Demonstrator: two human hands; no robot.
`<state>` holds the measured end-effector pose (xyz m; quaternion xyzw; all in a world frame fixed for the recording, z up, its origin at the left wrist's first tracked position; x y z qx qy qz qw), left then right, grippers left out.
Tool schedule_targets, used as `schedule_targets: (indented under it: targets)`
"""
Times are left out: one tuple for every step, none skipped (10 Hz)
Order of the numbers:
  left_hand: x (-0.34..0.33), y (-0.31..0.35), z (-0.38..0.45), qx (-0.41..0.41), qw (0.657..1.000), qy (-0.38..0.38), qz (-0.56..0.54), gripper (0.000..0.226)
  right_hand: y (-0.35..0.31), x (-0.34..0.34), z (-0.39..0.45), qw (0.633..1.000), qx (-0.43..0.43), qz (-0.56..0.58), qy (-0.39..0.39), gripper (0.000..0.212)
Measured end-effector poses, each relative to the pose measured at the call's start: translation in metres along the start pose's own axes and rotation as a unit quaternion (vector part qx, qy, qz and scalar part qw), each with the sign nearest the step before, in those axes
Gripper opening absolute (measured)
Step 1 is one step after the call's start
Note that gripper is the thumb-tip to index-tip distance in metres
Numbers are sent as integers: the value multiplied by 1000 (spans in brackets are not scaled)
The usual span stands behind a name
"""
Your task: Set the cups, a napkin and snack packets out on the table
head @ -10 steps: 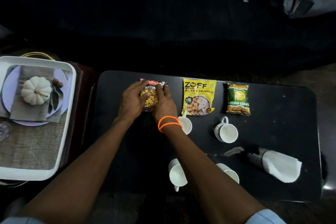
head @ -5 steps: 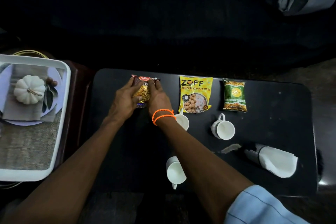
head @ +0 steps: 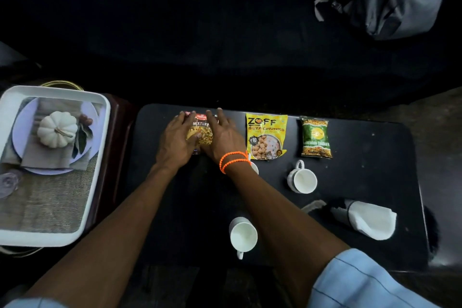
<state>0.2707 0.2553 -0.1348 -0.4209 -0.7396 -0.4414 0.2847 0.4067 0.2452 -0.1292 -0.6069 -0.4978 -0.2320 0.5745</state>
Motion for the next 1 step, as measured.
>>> schedule_targets:
  targets:
    - [18, 13, -1, -17, 999, 38, 22, 74, -2, 30, -2, 998, 21, -55, 38, 95]
Point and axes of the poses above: each hand's wrist, its own z-axis towards the middle knuckle, its own x-axis out of the back of the hand, y = z × x, the point moved 7 cm from there along z, towards the middle knuckle, and after that the axes turned 14 degrees about x, right-handed, at the moved point
